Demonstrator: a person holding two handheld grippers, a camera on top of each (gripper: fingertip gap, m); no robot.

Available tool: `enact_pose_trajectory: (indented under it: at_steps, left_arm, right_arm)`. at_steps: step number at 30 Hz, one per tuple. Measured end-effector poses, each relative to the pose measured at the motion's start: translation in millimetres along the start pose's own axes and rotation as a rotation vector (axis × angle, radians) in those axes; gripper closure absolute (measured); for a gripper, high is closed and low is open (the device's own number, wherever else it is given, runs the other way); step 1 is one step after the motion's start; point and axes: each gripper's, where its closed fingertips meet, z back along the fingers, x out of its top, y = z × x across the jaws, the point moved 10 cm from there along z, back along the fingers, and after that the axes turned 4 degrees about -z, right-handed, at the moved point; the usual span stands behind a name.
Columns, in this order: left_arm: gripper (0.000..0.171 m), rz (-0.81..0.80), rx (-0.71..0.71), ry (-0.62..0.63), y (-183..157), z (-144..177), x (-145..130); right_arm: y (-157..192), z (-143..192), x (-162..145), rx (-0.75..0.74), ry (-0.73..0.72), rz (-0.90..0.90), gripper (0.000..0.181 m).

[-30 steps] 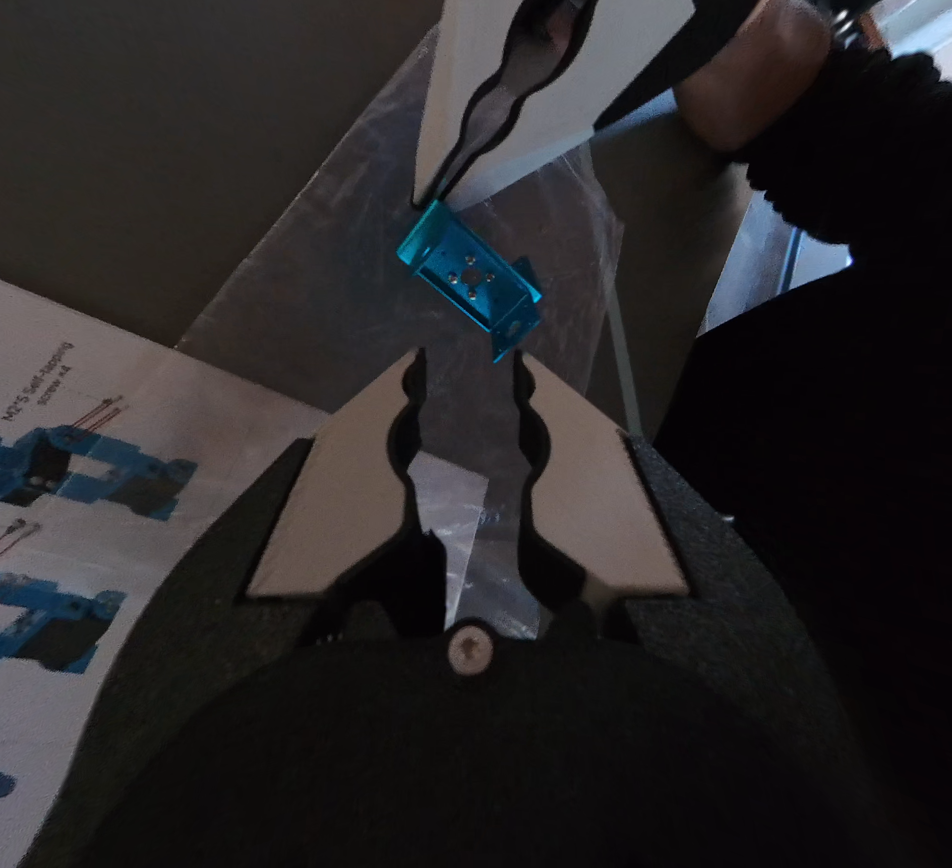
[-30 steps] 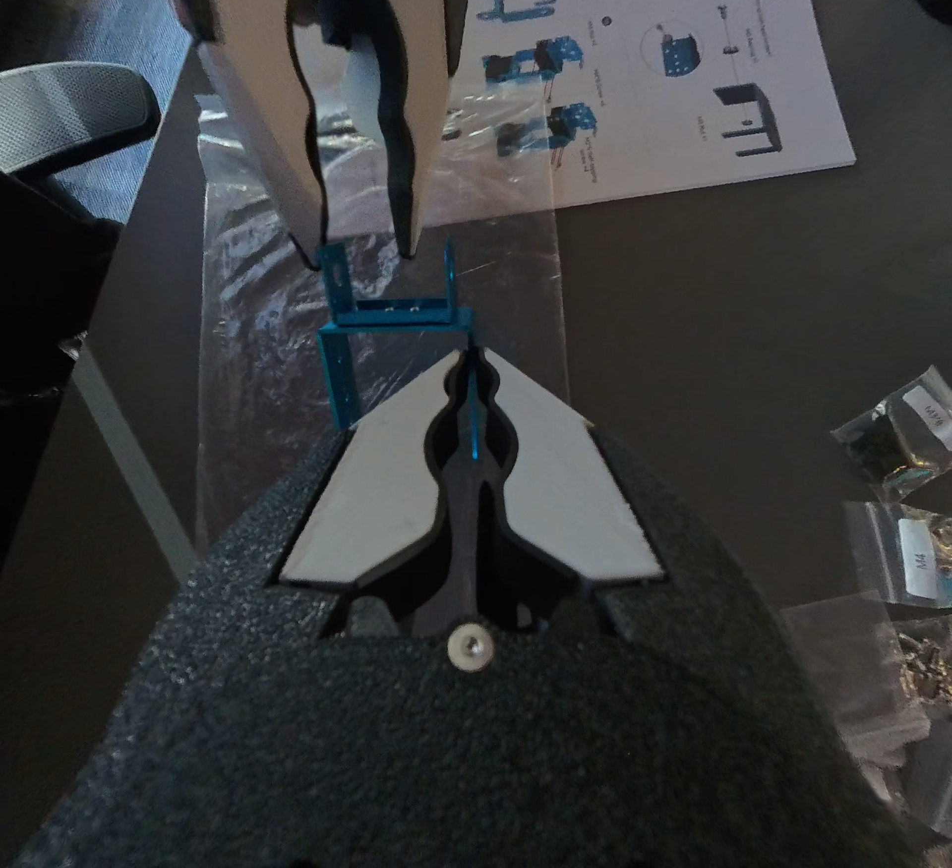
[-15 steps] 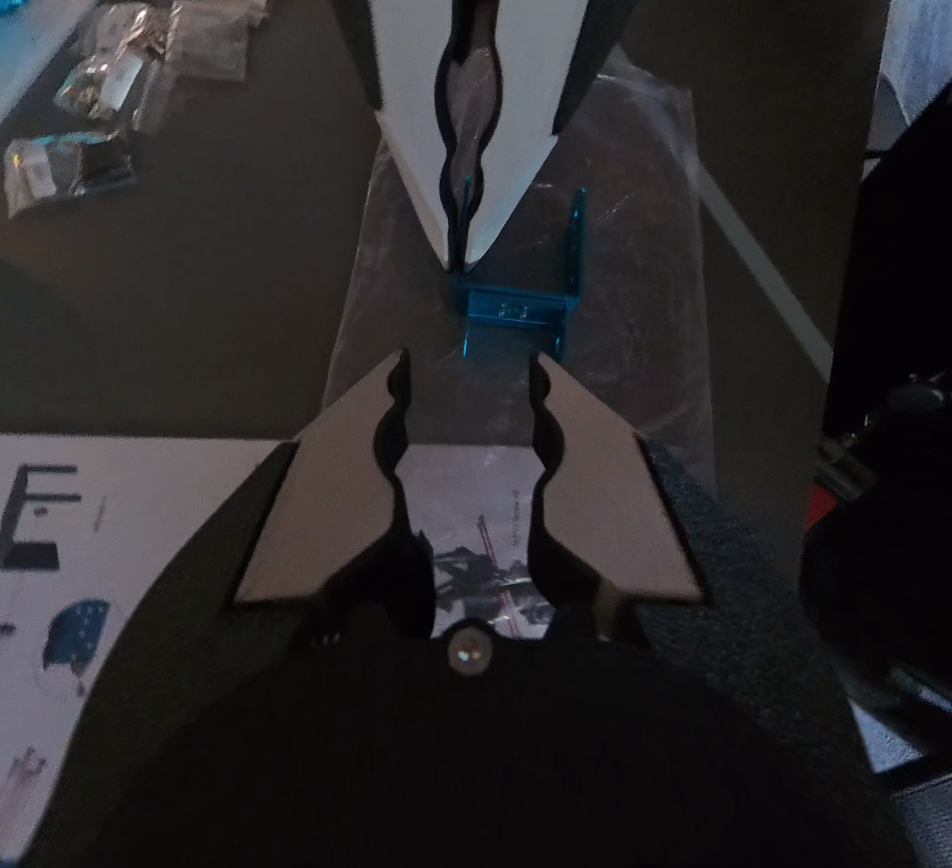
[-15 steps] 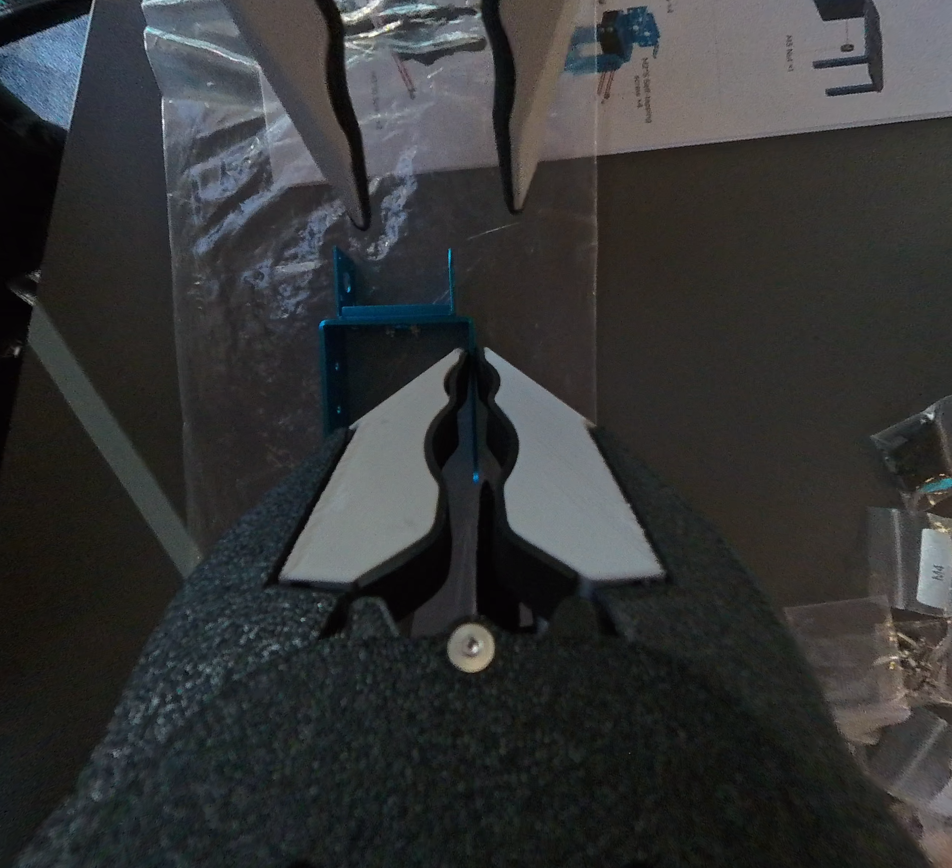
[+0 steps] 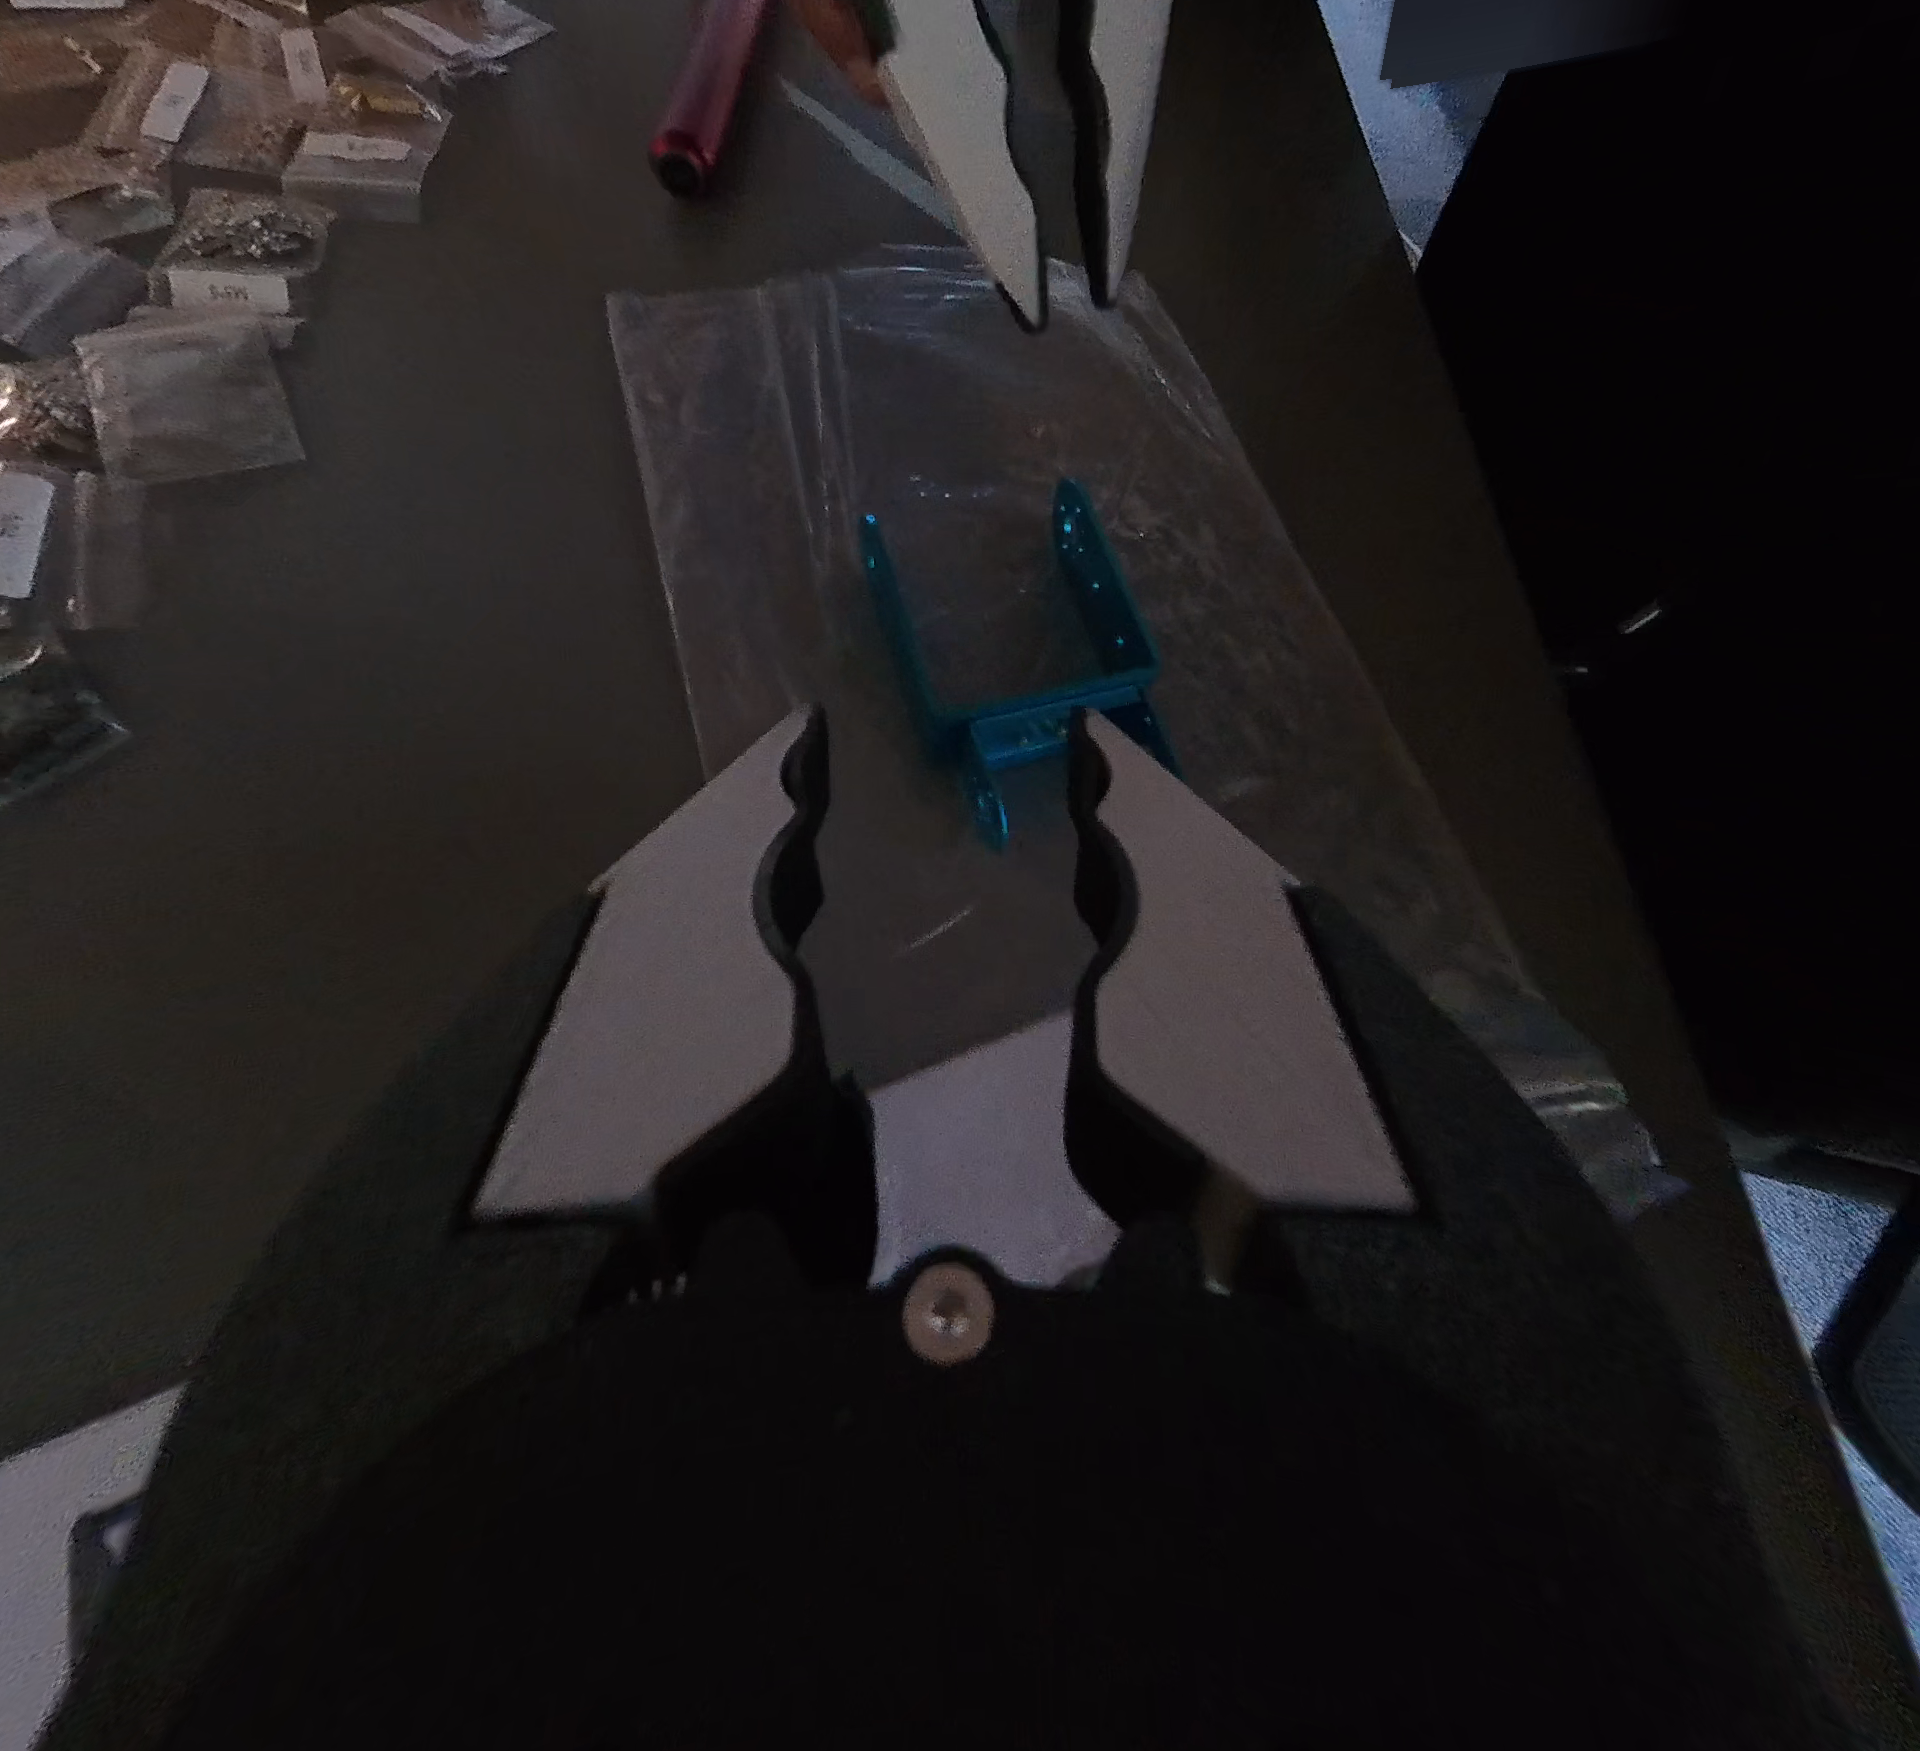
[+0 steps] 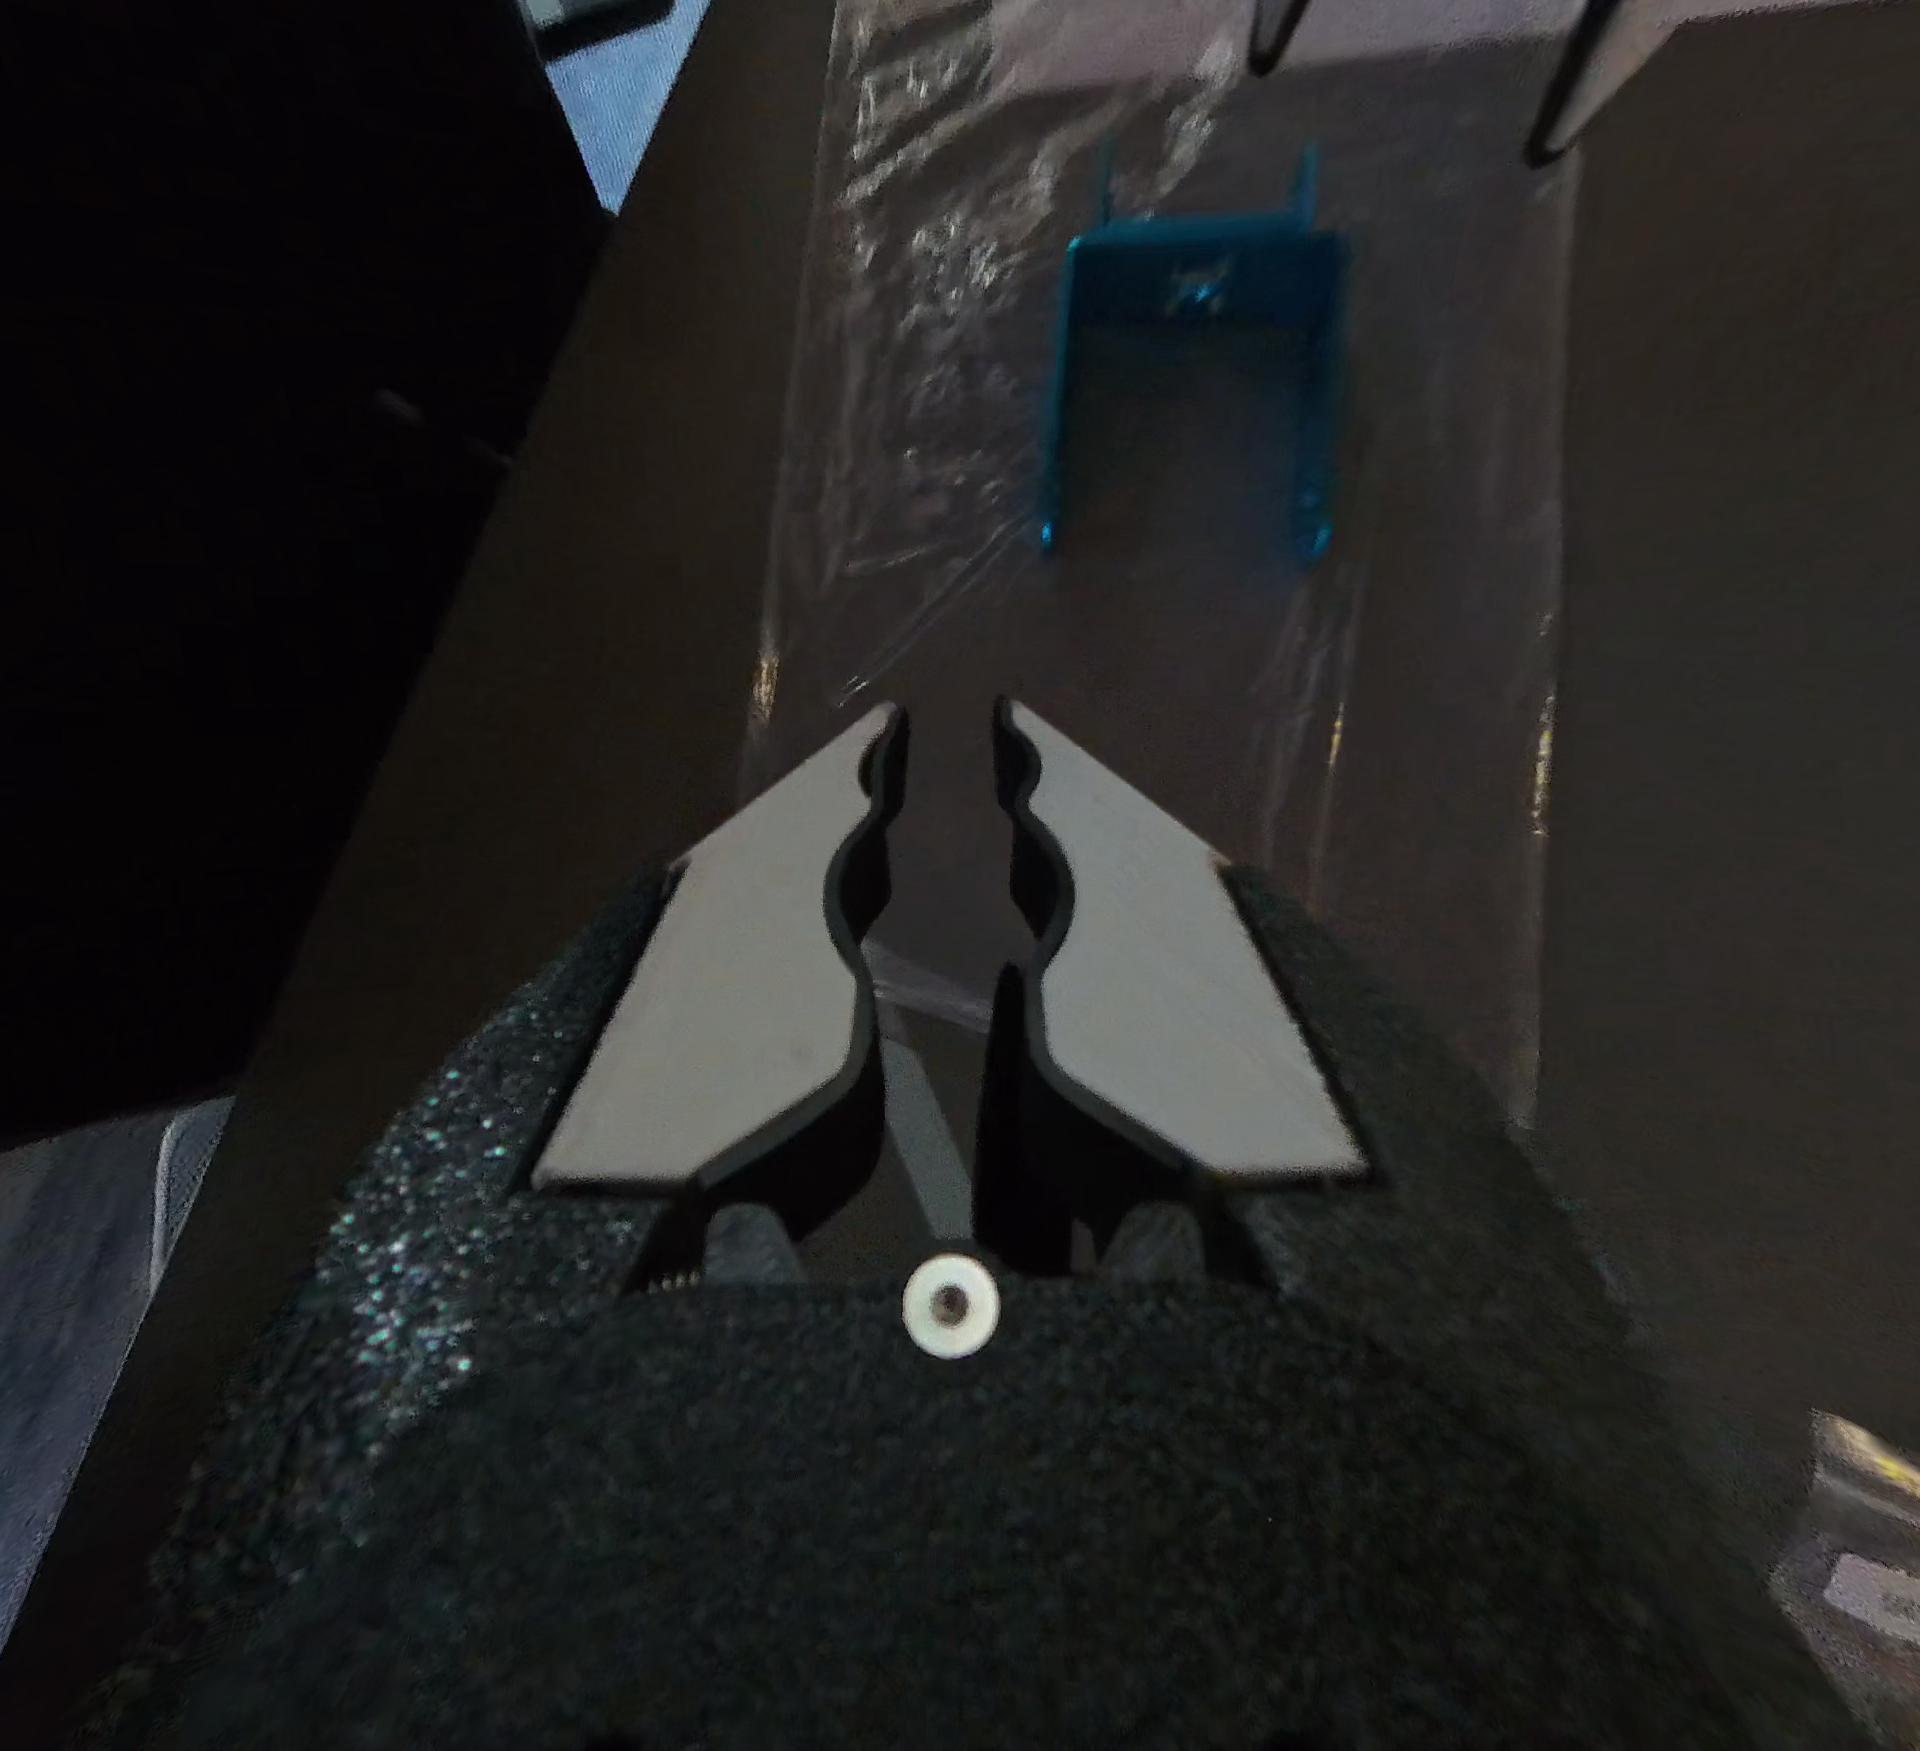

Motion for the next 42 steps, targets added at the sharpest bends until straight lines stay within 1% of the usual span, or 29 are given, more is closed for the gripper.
enact_pose_trajectory:
  at_steps: [3,5,6,8,9,12,14,19,24,26,30,33,36,40,42]
  left_arm:
    - [0.126,-0.008,0.032,0.002,-0.9,-8.5,-4.0]
    - [0.126,-0.049,0.068,0.034,-6.6,-10.2,-6.6]
    - [0.126,-0.069,0.088,0.027,-8.9,-9.9,-7.7]
    - [0.126,-0.062,0.077,0.023,-12.4,-8.5,-10.7]
    - [0.126,-0.057,0.078,0.029,-12.4,-7.2,-11.7]
    - [0.126,-0.04,0.077,-0.011,-11.9,-4.7,-11.4]
    - [0.126,-0.041,0.078,-0.013,-12.0,-4.1,-11.3]
    - [0.126,-0.06,0.089,0.006,-14.7,-7.1,-11.4]
    - [0.126,-0.059,0.1,0.065,-18.2,-14.4,-12.8]
    - [0.126,-0.081,0.116,0.082,-19.6,-17.5,-13.0]
    - [0.126,-0.112,0.128,0.065,-23.0,-20.6,-9.3]
    - [0.126,-0.131,0.146,0.077,-23.8,-23.3,-8.8]
    - [0.129,-0.149,0.156,0.08,-25.2,-24.2,-8.4]
    - [0.131,-0.171,0.17,0.092,-26.8,-26.7,-8.2]
    - [0.131,-0.181,0.17,0.104,-27.7,-28.3,-8.4]
  right_arm:
    - [2.7,-14.1,3.9,-0.044,0.116,0.016,0.166]
    - [1.0,-22.3,6.4,-0.058,0.165,0.025,0.166]
    - [-1.0,-25.5,7.8,-0.058,0.186,0.021,0.166]
    - [-4.8,-30.6,11.3,-0.049,0.234,0.005,0.168]
    - [-6.2,-31.6,14.2,-0.051,0.245,0.007,0.17]
    - [-8.0,-32.9,19.5,-0.046,0.316,0.007,0.172]
    - [-7.4,-32.6,22.5,-0.061,0.357,0.025,0.168]
    - [-5.2,-32.8,23.0,-0.076,0.404,0.024,0.169]
    - [-1.8,-33.6,22.8,-0.083,0.418,0.04,0.171]
    - [-1.9,-34.8,23.5,-0.109,0.423,0.061,0.178]
    - [-0.6,-36.7,25.8,-0.123,0.438,0.077,0.179]
    - [0.5,-36.9,25.8,-0.129,0.435,0.103,0.18]
    - [-2.4,-33.4,22.7,-0.128,0.394,0.1,0.181]
    - [-10.6,-22.7,16.0,-0.097,0.304,0.053,0.181]
    - [-14.8,-18.2,14.4,-0.107,0.251,0.052,0.181]
